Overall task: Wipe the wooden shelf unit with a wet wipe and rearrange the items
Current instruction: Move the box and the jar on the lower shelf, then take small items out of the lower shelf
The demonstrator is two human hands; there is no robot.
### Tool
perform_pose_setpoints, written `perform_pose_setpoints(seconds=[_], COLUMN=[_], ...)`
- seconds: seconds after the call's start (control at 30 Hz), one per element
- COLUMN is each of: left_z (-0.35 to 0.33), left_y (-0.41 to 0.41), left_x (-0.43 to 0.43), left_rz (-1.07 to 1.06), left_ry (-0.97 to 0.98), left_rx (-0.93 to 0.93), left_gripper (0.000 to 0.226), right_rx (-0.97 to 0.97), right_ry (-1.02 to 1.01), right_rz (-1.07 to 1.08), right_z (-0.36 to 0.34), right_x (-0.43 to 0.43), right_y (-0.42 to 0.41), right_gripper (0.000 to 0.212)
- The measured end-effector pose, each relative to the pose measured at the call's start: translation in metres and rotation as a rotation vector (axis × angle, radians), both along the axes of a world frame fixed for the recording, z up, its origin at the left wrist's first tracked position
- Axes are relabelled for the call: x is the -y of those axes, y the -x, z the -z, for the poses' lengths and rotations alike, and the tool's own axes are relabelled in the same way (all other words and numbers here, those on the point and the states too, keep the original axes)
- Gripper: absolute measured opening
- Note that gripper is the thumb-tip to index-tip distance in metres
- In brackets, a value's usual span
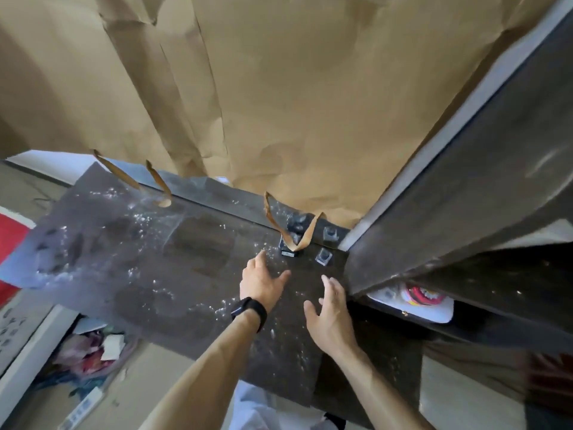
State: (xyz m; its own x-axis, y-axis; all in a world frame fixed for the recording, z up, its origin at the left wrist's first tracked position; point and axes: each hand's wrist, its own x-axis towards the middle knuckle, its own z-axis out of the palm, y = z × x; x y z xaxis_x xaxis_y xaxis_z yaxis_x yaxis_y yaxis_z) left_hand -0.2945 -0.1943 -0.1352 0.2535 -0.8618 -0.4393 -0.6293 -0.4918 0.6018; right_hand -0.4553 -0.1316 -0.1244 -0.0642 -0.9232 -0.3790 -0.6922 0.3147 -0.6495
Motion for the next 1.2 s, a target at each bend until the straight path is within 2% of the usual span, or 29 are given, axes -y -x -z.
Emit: perform_pose_setpoints(seconds=[0.1,0.2,0.33,0.4,0.47,0.53,0.7,0.87,1.07,1.2], left_z=[0.01,0.022,0.039,0.041,0.036,0.027,0.002,-0.021,-0.032,-0.037], left_y=[0.01,0.02,0.019,0.016,0.011,0.001,-0.031,-0.037,0.007,0.063], left_x=[0.034,0.054,0.067,0.067,0.063,0.052,0.006,-0.053,-0.126,-0.163], left_rz=[0.057,0.12,0.166,0.189,0.204,0.233,0.193,0.085,0.022,0.07], left_ry=[0.018,0.049,0.084,0.098,0.11,0.094,0.023,0.01,-0.013,-0.005], left_rx=[0.095,0.143,0.183,0.194,0.187,0.198,0.186,0.092,0.125,0.138], left_gripper=[0.084,0.075,0.057,0.054,0.049,0.049,0.061,0.057,0.056,0.056], right_rx=[-0.094,-0.218,-0.31,-0.363,-0.439,-0.49,-0.298,-0.023,0.016,-0.028], right_ry=[0.011,0.015,-0.008,0.01,0.016,0.008,0.06,0.145,0.205,0.243], right_rz=[0.156,0.175,0.114,0.068,-0.044,-0.132,-0.102,-0.111,-0.107,-0.112], right_z=[0.014,0.023,0.029,0.029,0.028,0.024,0.003,-0.005,0.004,-0.002], right_x=[0.046,0.075,0.088,0.085,0.077,0.067,0.031,-0.037,-0.09,-0.119], right_y=[-0.017,-0.019,-0.016,-0.016,-0.017,-0.018,-0.012,0.017,0.068,0.124], right_gripper=[0.075,0.068,0.057,0.044,0.032,0.031,0.029,0.024,0.02,0.026])
